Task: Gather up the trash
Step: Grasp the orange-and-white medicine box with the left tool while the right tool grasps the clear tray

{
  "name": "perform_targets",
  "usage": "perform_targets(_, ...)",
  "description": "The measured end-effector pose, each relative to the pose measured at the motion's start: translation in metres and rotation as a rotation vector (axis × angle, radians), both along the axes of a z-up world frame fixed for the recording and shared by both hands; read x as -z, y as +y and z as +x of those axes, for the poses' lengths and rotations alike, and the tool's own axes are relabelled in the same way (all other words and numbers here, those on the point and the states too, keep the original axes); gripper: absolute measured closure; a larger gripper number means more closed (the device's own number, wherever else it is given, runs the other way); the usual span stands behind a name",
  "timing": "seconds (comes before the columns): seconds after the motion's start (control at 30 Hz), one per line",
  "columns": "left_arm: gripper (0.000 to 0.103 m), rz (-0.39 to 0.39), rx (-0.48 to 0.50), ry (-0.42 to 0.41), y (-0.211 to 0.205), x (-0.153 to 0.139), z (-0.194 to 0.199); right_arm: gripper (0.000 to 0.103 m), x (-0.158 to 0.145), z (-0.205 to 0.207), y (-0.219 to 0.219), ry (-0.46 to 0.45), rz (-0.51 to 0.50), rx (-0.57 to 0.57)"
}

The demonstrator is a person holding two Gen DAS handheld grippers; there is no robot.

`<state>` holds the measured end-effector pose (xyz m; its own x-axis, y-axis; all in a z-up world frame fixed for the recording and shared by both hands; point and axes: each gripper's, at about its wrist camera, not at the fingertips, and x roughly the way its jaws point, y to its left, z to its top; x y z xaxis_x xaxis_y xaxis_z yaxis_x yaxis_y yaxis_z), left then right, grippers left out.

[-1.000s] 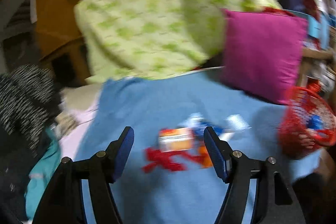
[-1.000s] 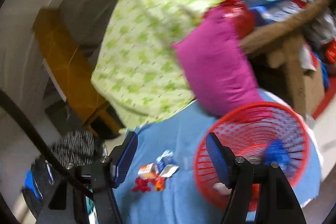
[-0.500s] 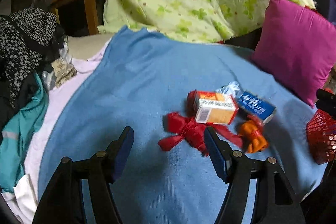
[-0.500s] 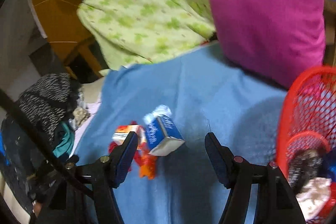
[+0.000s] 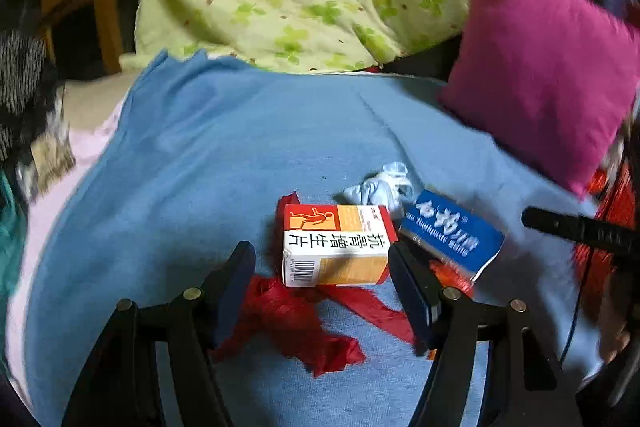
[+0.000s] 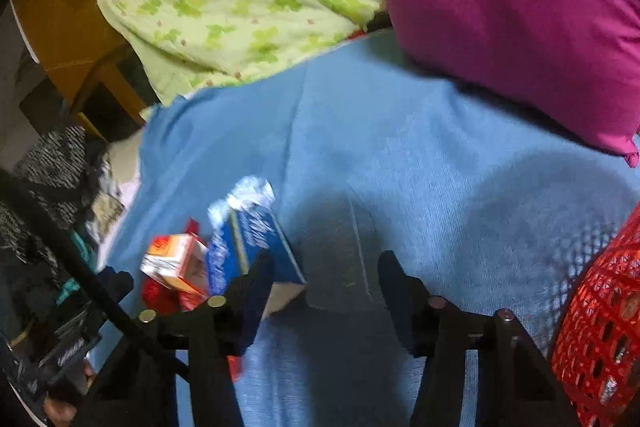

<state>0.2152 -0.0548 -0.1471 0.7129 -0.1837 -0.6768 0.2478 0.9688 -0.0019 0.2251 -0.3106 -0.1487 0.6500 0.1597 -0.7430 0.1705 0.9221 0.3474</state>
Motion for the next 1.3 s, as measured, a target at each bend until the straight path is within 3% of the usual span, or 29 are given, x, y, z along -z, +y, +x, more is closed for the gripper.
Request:
perform_targets(0.03, 0.033, 0.027, 0.004, -0.009, -0.003, 0.001, 0.002, 0.051, 0.004, 0.002, 0.0, 0.012, -0.006, -0.005)
perform_targets(0.13, 0.033, 0.01, 0.011, -0.015, 0.001, 0.0, 0.015, 0.052, 0.013, 0.007, 0.003, 0.043, -0.008, -0.016)
perform_targets(0.23, 0.033, 0.008, 0.036, 0.016, 0.003, 0.008, 0.035, 0.052, 0.016, 0.011, 0.004, 0.059, -0.024, -0.006)
perform_targets(0.33, 0.033, -0.006, 0.102, 0.049, -0.001, 0.016, 0.057, 0.059, 0.021, 0.015, 0.005, 0.072, -0.028, 0.0)
perform_targets(0.57, 0.033, -0.187, 0.258, 0.195, 0.006, 0.031, 0.08, 0.07, 0.019, 0.013, 0.004, 0.051, -0.048, 0.008)
perform_targets(0.9, 0.033, -0.199, 0.409, 0.251, 0.006, 0.017, 0.024, 0.07, 0.016, 0.006, -0.008, 0.048, -0.056, 0.037)
perform_targets(1.03, 0.033, -0.218, 0.496, 0.248, 0.005, 0.007, -0.013, 0.078, 0.02, 0.002, -0.018, 0.075, 0.02, 0.017)
perform_targets(1.2, 0.032, -0.092, 0.535, 0.173, -0.01, 0.002, -0.057, 0.077, 0.018, -0.006, -0.009, 0.089, 0.069, -0.066)
perform_targets(1.3, 0.03, -0.037, 0.529, 0.139, -0.016, 0.003, -0.056, 0.075, 0.011, -0.009, -0.007, 0.087, 0.114, -0.1)
